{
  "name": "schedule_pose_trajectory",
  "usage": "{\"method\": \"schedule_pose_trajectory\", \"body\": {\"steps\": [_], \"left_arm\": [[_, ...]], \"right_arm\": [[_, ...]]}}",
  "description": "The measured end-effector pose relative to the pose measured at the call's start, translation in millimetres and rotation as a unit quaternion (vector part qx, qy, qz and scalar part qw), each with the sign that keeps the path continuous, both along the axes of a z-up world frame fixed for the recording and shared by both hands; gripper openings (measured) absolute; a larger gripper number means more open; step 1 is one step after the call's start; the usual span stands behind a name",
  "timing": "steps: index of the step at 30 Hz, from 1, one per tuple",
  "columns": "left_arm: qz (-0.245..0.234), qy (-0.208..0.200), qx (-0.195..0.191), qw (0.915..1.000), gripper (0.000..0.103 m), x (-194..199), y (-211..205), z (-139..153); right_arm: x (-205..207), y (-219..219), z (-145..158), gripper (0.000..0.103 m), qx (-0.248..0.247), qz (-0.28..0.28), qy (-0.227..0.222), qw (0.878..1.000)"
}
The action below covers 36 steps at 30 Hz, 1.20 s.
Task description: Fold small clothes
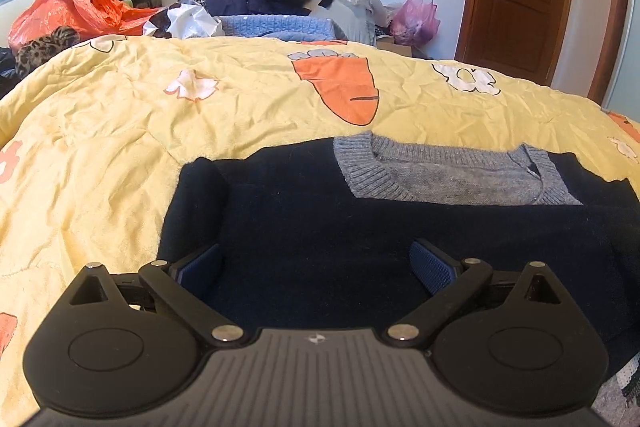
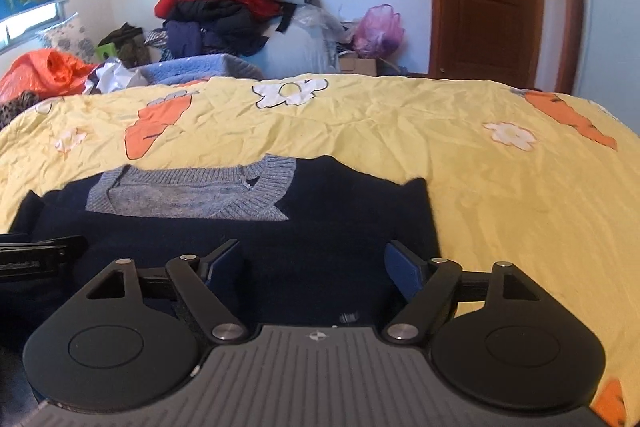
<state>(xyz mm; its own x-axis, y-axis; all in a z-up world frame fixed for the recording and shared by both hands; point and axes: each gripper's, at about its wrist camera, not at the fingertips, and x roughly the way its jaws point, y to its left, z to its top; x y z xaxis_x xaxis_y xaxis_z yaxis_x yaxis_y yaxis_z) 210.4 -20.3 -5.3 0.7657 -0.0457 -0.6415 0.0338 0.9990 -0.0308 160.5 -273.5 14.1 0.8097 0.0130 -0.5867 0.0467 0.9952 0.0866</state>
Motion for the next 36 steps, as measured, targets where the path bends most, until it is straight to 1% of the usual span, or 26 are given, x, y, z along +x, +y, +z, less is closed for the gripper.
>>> {"method": "schedule_pose_trajectory", "body": {"steps": [1,3,4,8,9,10,13,15,17,19,20,23,26,29,31,34,36], "left_arm": [[0.001,0.0,0.0,1.0,0.101,0,0,0],[0.001,0.0,0.002,1.0,0.101,0,-1,0],[0.002,-0.001,0.003,1.0,0.101,0,-1,0],[0.011,-0.008,0.018,0.9997,0.101,-7,-4,3],[0.015,-0.012,0.025,0.9995,0.101,-13,-5,6],[0.018,-0.014,0.023,0.9995,0.101,-21,-5,10],[-0.008,0.005,-0.025,0.9997,0.101,-49,-1,20],[-0.03,0.015,-0.031,0.999,0.101,-70,-4,23],[-0.048,0.026,-0.026,0.9982,0.101,-86,-9,19],[-0.055,0.04,-0.002,0.9977,0.101,-93,-14,5],[-0.056,0.023,0.016,0.998,0.103,-98,-16,0],[-0.048,0.017,0.007,0.9987,0.103,-97,-15,-1],[-0.047,0.017,0.015,0.9986,0.103,-96,-17,-1],[-0.048,0.017,0.011,0.9986,0.103,-97,-16,-1],[-0.049,0.017,0.01,0.9986,0.103,-98,-15,-1],[-0.049,0.016,0.009,0.9986,0.103,-98,-15,-1],[-0.049,0.016,0.009,0.9986,0.103,-98,-15,-1]], "right_arm": [[-6,0,-2,0.089,-0.002,0.002,0.003,1.0],[-9,0,-18,0.091,-0.016,0.004,0.026,1.0],[-13,3,-24,0.094,-0.032,0.012,0.011,0.999],[-7,8,-26,0.102,-0.041,0.014,0.021,0.999],[-7,7,-25,0.102,-0.039,0.014,0.022,0.999],[-7,6,-26,0.102,-0.037,0.015,0.022,0.999],[-8,7,-26,0.102,-0.035,0.015,0.022,0.999],[-7,7,-26,0.103,-0.035,0.015,0.022,0.999],[-8,7,-26,0.103,-0.035,0.015,0.022,0.999],[-7,7,-26,0.103,-0.035,0.015,0.022,0.999],[-7,7,-26,0.103,-0.035,0.015,0.022,0.999],[-8,6,-26,0.102,-0.037,0.014,0.021,0.999],[-10,7,-25,0.102,-0.04,0.011,0.019,0.999],[-17,5,-23,0.102,-0.034,0.011,0.016,0.999],[-31,8,-19,0.102,-0.037,0.012,0.019,0.999],[-63,13,-14,0.102,-0.033,0.017,0.016,0.999],[-85,15,-12,0.102,-0.024,0.025,0.025,0.999]]}}
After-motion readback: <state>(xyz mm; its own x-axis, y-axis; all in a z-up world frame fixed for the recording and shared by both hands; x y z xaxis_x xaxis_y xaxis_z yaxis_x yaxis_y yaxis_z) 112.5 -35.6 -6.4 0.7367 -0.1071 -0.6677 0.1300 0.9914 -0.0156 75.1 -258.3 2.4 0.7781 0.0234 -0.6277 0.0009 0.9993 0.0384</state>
